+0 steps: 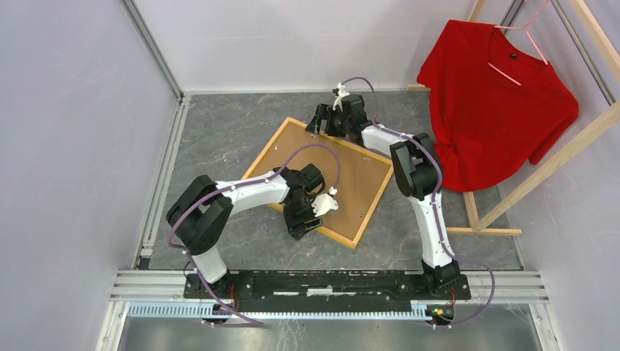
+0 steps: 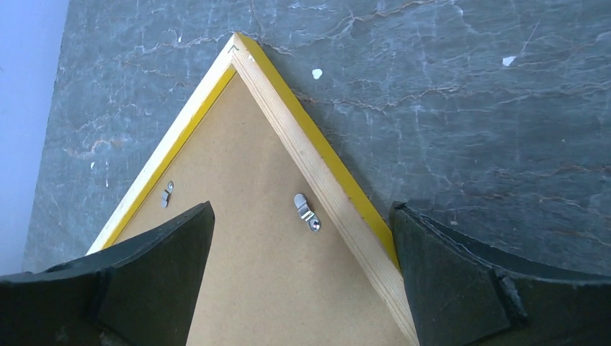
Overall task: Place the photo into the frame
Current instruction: Adjust the photo frame at the center of the board.
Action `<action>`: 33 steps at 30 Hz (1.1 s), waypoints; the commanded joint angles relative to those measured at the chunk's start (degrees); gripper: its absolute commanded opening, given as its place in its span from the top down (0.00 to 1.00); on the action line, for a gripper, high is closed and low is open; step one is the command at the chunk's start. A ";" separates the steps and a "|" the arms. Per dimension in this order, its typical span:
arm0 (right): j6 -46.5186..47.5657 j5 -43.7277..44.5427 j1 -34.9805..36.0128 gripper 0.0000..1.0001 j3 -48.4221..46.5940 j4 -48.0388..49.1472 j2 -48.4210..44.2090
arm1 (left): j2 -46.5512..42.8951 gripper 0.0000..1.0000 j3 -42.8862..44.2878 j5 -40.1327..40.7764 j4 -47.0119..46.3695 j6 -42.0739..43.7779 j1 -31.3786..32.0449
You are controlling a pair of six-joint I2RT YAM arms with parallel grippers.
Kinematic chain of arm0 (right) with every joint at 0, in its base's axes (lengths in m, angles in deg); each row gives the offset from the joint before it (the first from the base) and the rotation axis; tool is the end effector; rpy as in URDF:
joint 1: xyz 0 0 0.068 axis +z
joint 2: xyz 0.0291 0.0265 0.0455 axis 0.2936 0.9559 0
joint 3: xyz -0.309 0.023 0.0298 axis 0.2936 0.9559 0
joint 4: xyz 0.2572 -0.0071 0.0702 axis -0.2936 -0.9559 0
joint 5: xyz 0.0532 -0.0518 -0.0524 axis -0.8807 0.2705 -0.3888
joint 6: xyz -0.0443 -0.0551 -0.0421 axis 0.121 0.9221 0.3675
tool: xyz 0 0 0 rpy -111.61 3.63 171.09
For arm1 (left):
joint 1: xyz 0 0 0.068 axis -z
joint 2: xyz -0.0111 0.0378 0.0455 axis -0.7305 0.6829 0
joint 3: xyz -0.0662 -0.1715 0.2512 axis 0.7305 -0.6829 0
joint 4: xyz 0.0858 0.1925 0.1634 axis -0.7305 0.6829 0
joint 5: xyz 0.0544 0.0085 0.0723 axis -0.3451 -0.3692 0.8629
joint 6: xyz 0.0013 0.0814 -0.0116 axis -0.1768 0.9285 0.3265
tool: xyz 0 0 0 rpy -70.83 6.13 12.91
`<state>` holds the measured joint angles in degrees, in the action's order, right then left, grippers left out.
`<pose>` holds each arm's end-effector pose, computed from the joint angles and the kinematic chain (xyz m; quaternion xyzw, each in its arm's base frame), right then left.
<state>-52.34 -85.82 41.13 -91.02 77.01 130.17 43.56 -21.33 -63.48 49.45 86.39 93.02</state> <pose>0.5362 0.2653 0.1539 -0.0293 0.8542 0.3605 0.3734 0.2077 -0.2402 0.1593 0.5952 0.7930 -0.1264 0.0315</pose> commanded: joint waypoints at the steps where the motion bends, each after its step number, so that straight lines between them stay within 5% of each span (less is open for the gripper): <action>1: -0.56 -4.43 -0.60 0.02 -1.12 -5.77 -2.95 | 1.68 0.30 -0.86 -3.24 -4.88 2.02 0.63; 7: 1.12 -0.16 -6.81 0.02 5.94 -5.94 -14.26 | -7.87 0.18 1.21 -8.07 4.43 8.14 -3.93; 13: 3.69 6.93 -9.89 0.02 24.00 -6.68 -31.66 | -11.03 0.17 9.04 -11.68 11.73 15.59 -18.39; 18: 3.18 10.66 -11.40 0.02 44.92 -5.12 -48.86 | 0.11 0.25 22.38 -6.98 5.70 10.35 -35.62; 23: 1.09 9.19 -12.27 0.02 59.24 -5.45 -60.61 | 15.21 0.45 36.74 -2.84 0.52 -0.43 -48.56; 29: -3.12 3.26 -12.86 0.02 74.21 -0.61 -69.06 | 21.66 0.51 34.54 -7.43 -2.07 -3.05 -49.90; 33: -4.31 0.27 -13.13 0.02 76.02 3.21 -67.26 | 20.19 0.51 29.63 -13.88 -1.38 -0.62 -49.63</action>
<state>-54.27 -81.54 28.41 -16.12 73.54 62.68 66.14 11.96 -69.71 47.98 86.28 42.24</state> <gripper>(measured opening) 0.982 0.492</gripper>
